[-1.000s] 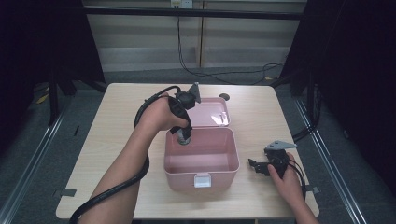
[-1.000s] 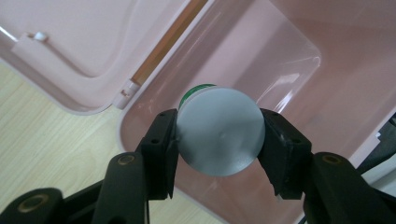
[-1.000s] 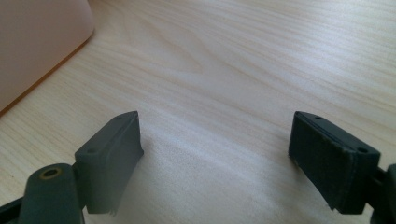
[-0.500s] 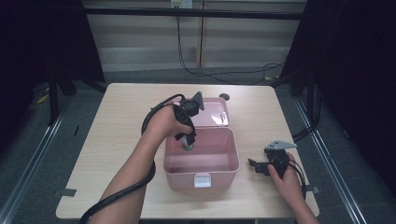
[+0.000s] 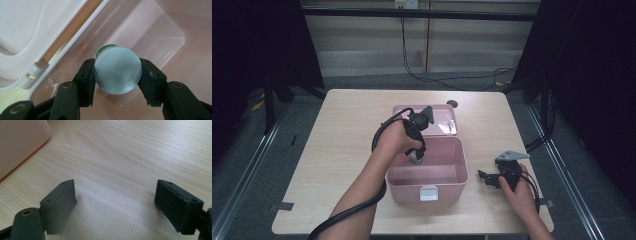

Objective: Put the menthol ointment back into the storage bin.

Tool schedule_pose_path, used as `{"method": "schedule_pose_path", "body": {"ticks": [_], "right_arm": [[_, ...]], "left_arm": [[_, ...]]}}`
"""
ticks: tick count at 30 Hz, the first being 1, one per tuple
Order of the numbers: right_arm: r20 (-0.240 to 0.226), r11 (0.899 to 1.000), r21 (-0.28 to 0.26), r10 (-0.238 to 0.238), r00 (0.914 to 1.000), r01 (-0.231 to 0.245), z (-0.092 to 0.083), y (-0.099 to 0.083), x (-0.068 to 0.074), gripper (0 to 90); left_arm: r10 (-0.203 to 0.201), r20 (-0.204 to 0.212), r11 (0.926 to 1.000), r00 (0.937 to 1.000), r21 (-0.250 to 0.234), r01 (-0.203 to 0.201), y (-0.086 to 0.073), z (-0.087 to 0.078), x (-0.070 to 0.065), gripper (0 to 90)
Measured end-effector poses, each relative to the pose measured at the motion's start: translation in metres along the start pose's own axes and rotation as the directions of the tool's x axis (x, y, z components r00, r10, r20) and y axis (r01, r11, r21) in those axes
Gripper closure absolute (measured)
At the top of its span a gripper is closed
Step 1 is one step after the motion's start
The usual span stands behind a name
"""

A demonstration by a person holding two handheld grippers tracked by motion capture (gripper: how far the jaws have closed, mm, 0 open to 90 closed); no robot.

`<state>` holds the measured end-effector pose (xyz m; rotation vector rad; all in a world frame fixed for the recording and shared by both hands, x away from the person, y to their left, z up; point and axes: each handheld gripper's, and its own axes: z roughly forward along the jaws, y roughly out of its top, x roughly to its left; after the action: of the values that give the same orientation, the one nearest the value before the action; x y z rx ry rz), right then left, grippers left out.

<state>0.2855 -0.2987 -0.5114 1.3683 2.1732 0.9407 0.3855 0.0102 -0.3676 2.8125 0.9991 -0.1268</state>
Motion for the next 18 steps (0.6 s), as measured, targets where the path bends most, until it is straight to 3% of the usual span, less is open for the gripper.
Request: {"method": "schedule_pose_path", "body": {"ticks": [18], "right_arm": [[0.0, 1.0, 0.0, 0.0, 1.0, 0.0, 0.0, 0.0, 0.0, 16.9]], "left_arm": [[-0.079, -0.026, 0.9969, 0.9965, 0.003, 0.079, -0.004, 0.03, 0.004, 50.4]]}}
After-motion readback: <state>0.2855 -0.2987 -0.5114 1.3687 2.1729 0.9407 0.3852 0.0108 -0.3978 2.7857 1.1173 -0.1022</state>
